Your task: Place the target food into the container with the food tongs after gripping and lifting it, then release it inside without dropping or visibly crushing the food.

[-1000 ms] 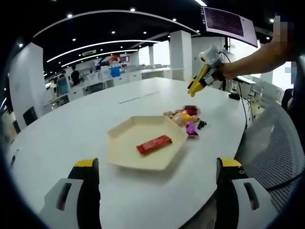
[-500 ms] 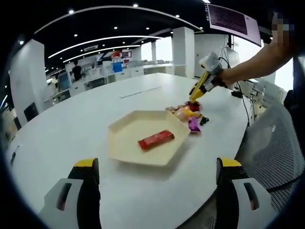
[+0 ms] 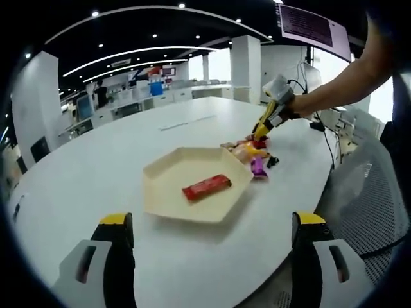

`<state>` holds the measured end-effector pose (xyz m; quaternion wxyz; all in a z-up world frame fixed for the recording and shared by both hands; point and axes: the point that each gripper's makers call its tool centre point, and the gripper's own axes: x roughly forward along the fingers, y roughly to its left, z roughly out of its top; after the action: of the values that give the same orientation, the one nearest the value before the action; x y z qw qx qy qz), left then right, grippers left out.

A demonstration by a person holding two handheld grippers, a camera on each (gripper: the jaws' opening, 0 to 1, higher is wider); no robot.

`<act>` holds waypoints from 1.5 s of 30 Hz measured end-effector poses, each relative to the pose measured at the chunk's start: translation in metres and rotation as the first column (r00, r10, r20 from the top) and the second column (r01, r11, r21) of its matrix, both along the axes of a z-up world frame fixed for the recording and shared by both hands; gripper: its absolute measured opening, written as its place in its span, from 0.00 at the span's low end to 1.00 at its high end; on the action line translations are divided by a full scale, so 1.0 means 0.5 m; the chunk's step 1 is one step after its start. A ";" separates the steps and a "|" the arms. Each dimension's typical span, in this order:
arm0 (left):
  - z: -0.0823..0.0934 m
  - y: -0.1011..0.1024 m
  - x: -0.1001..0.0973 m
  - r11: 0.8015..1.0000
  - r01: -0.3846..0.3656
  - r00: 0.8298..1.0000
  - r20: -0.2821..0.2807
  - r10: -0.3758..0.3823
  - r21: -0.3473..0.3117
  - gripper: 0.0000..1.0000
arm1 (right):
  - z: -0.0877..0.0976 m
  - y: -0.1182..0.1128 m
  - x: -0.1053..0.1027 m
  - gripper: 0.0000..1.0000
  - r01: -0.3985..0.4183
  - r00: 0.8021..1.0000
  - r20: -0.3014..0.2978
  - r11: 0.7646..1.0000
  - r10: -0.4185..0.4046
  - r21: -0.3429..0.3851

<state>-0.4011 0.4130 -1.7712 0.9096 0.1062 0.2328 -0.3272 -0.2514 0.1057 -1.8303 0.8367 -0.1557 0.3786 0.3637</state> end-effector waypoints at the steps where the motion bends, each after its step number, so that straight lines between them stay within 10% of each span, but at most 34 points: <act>1: 0.000 0.000 0.000 1.000 -0.001 1.000 -0.001 0.001 -0.002 0.99 | 0.000 0.001 -0.001 0.21 -0.007 1.000 0.004 1.000 0.007 -0.005; 33: 0.010 -0.012 -0.004 0.999 0.026 1.000 0.008 -0.026 -0.043 0.99 | 0.096 0.049 0.009 0.21 -0.054 0.997 0.052 0.999 0.054 0.000; 45: 0.004 -0.009 -0.005 0.999 0.026 1.000 0.003 -0.026 -0.021 0.99 | 0.152 0.173 0.007 0.21 -0.137 0.986 0.098 0.990 0.133 0.039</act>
<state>-0.4037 0.4088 -1.7693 0.9067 0.1001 0.2265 -0.3415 -0.2478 0.1920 -1.7544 0.8306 -0.1789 0.3184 0.4204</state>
